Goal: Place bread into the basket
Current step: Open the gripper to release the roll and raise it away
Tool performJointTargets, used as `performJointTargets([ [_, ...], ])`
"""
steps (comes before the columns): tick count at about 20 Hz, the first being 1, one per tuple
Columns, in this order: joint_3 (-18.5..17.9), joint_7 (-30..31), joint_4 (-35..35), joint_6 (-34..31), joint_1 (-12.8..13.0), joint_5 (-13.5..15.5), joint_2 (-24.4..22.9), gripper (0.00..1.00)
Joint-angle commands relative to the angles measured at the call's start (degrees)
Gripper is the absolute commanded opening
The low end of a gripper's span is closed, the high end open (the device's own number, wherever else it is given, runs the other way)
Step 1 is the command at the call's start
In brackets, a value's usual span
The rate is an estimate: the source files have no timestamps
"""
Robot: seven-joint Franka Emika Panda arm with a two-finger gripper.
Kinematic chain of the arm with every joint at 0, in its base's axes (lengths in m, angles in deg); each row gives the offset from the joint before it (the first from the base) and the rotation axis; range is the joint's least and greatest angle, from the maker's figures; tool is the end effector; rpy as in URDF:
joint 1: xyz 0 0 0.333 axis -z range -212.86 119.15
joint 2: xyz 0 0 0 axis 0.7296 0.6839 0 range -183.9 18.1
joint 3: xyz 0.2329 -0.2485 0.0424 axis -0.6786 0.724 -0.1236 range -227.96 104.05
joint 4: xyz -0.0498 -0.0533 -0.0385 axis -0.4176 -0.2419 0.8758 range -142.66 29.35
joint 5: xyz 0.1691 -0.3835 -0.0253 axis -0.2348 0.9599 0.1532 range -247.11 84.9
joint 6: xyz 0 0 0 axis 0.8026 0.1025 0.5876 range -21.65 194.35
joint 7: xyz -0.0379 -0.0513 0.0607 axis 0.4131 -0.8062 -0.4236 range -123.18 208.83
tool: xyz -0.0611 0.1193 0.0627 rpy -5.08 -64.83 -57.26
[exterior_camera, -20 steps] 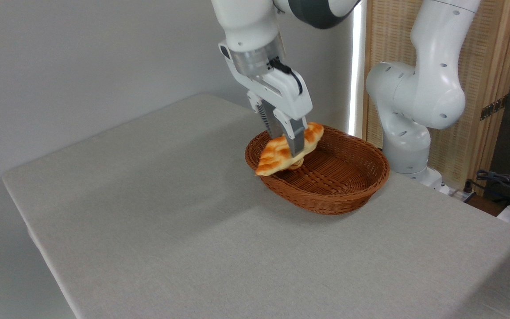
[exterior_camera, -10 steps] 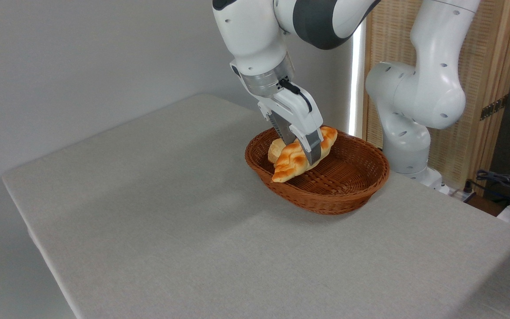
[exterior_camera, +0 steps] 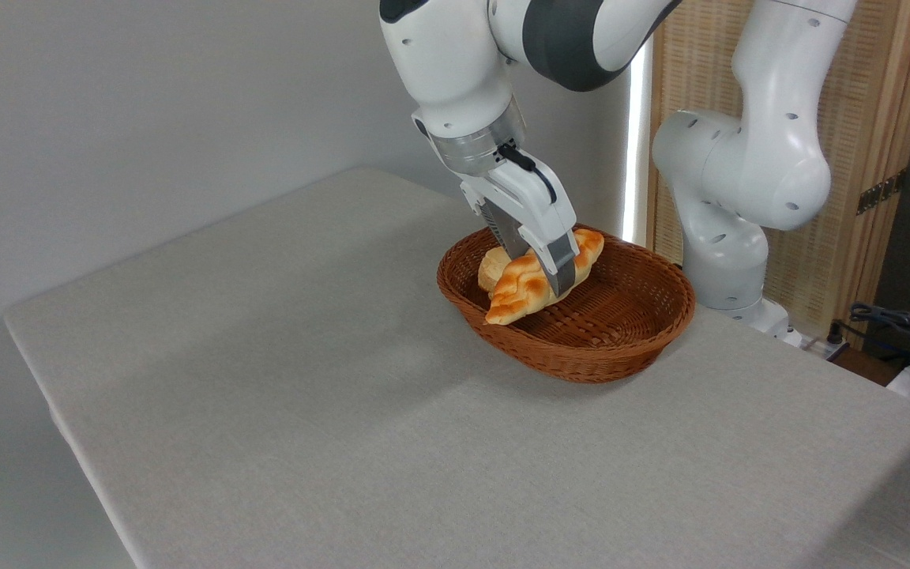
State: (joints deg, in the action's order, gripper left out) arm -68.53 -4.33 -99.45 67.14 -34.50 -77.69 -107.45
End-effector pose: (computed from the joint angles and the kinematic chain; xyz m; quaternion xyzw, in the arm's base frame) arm 0.3778 -0.0452 0.4592 0.8772 -0.4424 -0.1491 0.1118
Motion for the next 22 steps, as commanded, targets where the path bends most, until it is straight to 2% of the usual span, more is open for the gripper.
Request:
performJointTargets([
  [1,-0.29,-1.36,0.52,-1.48,0.12,0.19,0.03,1.0],
  [7,-0.02,-1.36,0.96,-1.22,0.12,0.27,-0.06,1.0],
  [10,0.06,-1.36,4.37,0.01,0.12,0.36,0.03,1.0],
  [13,0.06,-1.09,8.77,4.31,0.39,0.71,1.08,1.0],
  [19,0.68,0.22,17.73,14.84,0.48,0.45,8.01,1.0],
  [22,0.68,5.39,22.91,16.71,0.48,0.45,13.72,1.0],
])
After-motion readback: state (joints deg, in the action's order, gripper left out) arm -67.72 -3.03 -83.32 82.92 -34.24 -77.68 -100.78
